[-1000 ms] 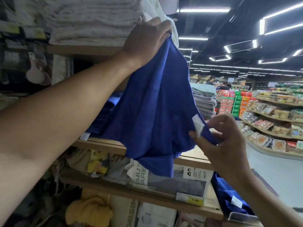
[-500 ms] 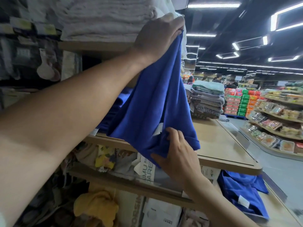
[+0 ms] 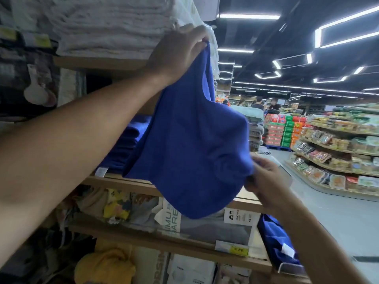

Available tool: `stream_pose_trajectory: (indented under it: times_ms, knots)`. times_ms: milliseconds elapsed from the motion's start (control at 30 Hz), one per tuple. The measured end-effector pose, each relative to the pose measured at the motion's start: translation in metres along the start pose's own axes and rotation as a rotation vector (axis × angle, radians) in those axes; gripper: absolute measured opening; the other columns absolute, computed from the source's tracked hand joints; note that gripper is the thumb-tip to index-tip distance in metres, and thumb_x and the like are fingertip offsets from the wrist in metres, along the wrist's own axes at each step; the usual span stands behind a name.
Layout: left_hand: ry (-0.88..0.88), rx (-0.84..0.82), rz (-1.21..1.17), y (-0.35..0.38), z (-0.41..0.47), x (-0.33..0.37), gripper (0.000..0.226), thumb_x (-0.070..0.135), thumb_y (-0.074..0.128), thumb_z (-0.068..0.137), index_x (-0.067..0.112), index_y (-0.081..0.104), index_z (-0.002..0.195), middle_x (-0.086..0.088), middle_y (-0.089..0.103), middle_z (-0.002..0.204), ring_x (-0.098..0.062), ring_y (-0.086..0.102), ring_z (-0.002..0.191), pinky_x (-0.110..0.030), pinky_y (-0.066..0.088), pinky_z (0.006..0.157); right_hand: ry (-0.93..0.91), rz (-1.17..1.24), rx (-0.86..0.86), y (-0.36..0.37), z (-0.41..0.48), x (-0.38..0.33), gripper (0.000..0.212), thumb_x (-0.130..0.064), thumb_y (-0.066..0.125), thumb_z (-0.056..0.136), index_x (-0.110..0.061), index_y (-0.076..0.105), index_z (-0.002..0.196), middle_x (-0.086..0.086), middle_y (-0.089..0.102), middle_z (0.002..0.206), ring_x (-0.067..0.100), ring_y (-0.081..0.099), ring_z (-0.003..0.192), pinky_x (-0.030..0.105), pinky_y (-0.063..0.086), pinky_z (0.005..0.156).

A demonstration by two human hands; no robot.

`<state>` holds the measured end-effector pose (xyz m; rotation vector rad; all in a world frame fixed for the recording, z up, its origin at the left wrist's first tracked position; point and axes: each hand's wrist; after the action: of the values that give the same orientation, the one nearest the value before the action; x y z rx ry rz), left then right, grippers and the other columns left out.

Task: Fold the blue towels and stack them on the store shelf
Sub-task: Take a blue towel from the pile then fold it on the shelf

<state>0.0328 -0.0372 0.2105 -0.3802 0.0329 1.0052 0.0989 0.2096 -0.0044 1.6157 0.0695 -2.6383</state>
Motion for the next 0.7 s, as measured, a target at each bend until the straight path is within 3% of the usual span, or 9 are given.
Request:
stream_pose_trajectory:
  times_ms: [33, 100, 200, 333, 500, 633, 700]
  knots:
    - [-0.017, 0.045, -0.060, -0.009, -0.002, 0.000, 0.029, 0.029, 0.046, 0.100, 0.009, 0.063, 0.112, -0.009, 0.064, 0.099, -0.027, 0.061, 0.094, -0.038, 0.046, 0.081, 0.044, 0.116, 0.019, -0.017, -0.002, -0.015, 0.046, -0.006, 0.052, 0.099, -0.018, 0.069, 0.059, -0.003, 0.043, 0.055, 0.003, 0.028, 0.041, 0.016, 0.019, 0.037]
    - [-0.084, 0.166, -0.195, -0.030, -0.009, -0.001, 0.027, 0.029, 0.048, 0.100, 0.010, 0.064, 0.110, 0.000, 0.062, 0.091, -0.012, 0.061, 0.087, -0.026, 0.044, 0.078, 0.102, 0.306, 0.029, -0.048, -0.009, -0.046, 0.035, -0.017, 0.061, 0.087, -0.022, 0.064, 0.052, -0.009, 0.044, 0.050, -0.001, 0.023, 0.035, 0.012, 0.014, 0.035]
    - [-0.193, 0.280, -0.486, -0.057, -0.022, 0.000, 0.008, 0.029, 0.053, 0.097, 0.026, 0.061, 0.099, 0.017, 0.062, 0.087, 0.011, 0.059, 0.082, -0.011, 0.043, 0.077, 0.143, 0.364, -0.057, -0.082, -0.013, -0.085, 0.022, -0.031, 0.072, 0.065, -0.023, 0.058, 0.049, -0.013, 0.040, 0.038, 0.005, 0.009, 0.036, 0.014, 0.010, 0.035]
    - [-0.303, 0.153, -0.653, -0.057, -0.047, -0.006, 0.011, 0.026, 0.061, 0.096, 0.033, 0.062, 0.089, 0.009, 0.067, 0.083, -0.002, 0.059, 0.075, -0.026, 0.046, 0.068, 0.194, 0.192, -0.090, -0.106, 0.010, -0.098, 0.027, -0.030, 0.062, 0.083, -0.024, 0.065, 0.058, -0.013, 0.041, 0.041, 0.002, 0.029, 0.028, 0.010, 0.020, 0.033]
    - [-0.460, 0.008, -0.552, 0.017, -0.122, -0.021, 0.012, 0.013, 0.054, 0.101, 0.023, 0.059, 0.096, -0.002, 0.060, 0.086, -0.005, 0.053, 0.076, -0.023, 0.043, 0.074, 0.352, -0.236, 0.027, -0.107, 0.048, -0.034, 0.013, -0.018, 0.064, 0.097, -0.008, 0.070, 0.095, 0.005, 0.047, 0.070, 0.003, 0.038, 0.037, 0.011, 0.026, 0.032]
    - [-0.612, -0.098, -0.462, 0.083, -0.192, -0.008, 0.009, 0.008, 0.057, 0.099, 0.014, 0.063, 0.095, -0.001, 0.061, 0.081, -0.017, 0.056, 0.079, -0.034, 0.044, 0.074, 0.479, -0.490, 0.010, -0.101, 0.053, 0.016, 0.015, -0.016, 0.069, 0.096, -0.003, 0.071, 0.089, 0.009, 0.045, 0.066, 0.005, 0.043, 0.036, 0.014, 0.033, 0.033]
    - [-0.689, -0.165, -0.442, 0.105, -0.217, -0.004, 0.012, 0.013, 0.059, 0.099, 0.021, 0.061, 0.091, 0.004, 0.062, 0.079, -0.018, 0.059, 0.078, -0.031, 0.041, 0.071, 0.504, -0.520, 0.029, -0.100, 0.054, 0.026, 0.023, -0.015, 0.069, 0.095, 0.007, 0.070, 0.100, 0.014, 0.049, 0.073, 0.007, 0.049, 0.040, 0.015, 0.042, 0.038]
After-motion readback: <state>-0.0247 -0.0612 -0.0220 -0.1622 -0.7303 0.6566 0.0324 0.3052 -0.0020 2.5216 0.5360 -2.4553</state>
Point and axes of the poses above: each hand's wrist, its own z-axis towards the middle knuckle, its own y-axis out of the palm, x = y × z
